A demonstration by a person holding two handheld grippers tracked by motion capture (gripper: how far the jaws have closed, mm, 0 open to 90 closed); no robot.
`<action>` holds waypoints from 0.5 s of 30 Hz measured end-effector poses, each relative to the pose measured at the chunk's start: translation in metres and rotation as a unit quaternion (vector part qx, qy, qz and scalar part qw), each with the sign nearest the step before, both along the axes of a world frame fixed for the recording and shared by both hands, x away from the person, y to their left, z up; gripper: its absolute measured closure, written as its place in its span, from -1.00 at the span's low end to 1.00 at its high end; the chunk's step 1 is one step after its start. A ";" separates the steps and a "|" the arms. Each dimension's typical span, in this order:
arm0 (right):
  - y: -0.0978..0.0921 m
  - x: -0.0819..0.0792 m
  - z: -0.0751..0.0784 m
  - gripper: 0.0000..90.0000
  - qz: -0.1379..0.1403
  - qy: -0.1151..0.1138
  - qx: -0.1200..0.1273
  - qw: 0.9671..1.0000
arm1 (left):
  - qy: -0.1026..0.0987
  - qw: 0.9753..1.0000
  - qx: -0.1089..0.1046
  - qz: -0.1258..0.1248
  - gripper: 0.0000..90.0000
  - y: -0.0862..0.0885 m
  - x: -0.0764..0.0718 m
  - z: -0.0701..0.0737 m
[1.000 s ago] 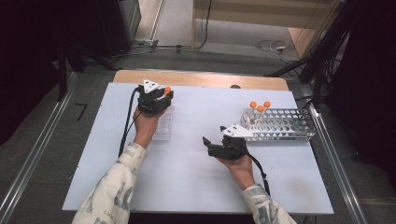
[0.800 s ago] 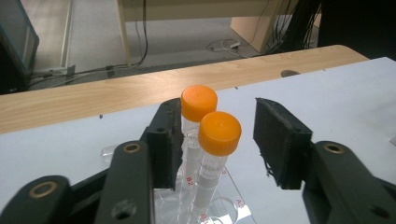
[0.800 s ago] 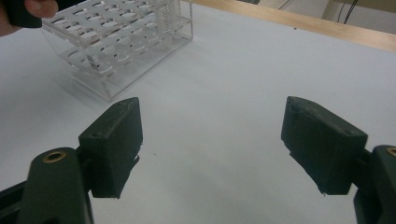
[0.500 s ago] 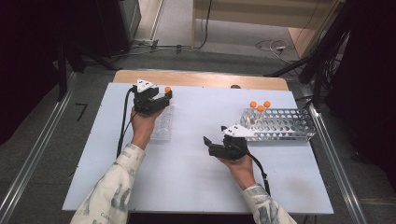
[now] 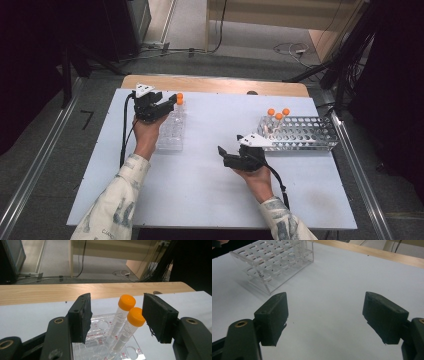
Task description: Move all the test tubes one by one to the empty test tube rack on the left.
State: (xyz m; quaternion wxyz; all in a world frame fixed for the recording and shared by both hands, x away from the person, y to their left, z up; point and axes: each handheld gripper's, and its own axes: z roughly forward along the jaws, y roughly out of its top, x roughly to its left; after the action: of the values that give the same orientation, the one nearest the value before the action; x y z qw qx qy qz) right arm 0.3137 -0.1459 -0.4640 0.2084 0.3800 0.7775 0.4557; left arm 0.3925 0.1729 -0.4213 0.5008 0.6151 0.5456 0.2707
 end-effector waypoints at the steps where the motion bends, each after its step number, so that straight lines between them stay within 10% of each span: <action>1: 0.000 0.000 0.000 -0.57 0.000 0.000 0.001 1.000 | 0.000 1.000 0.001 -0.001 -0.10 0.000 0.000 0.000; 15: -0.014 0.002 0.006 -0.57 -0.020 -0.002 0.010 1.000 | 0.002 0.999 0.004 -0.034 -0.26 -0.005 -0.023 -0.005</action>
State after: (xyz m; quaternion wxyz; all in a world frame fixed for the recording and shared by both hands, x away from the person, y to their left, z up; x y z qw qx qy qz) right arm 0.3160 -0.1596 -0.4577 0.2145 0.3967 0.7648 0.4601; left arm 0.3694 0.1684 -0.4265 0.5065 0.6356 0.5241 0.2544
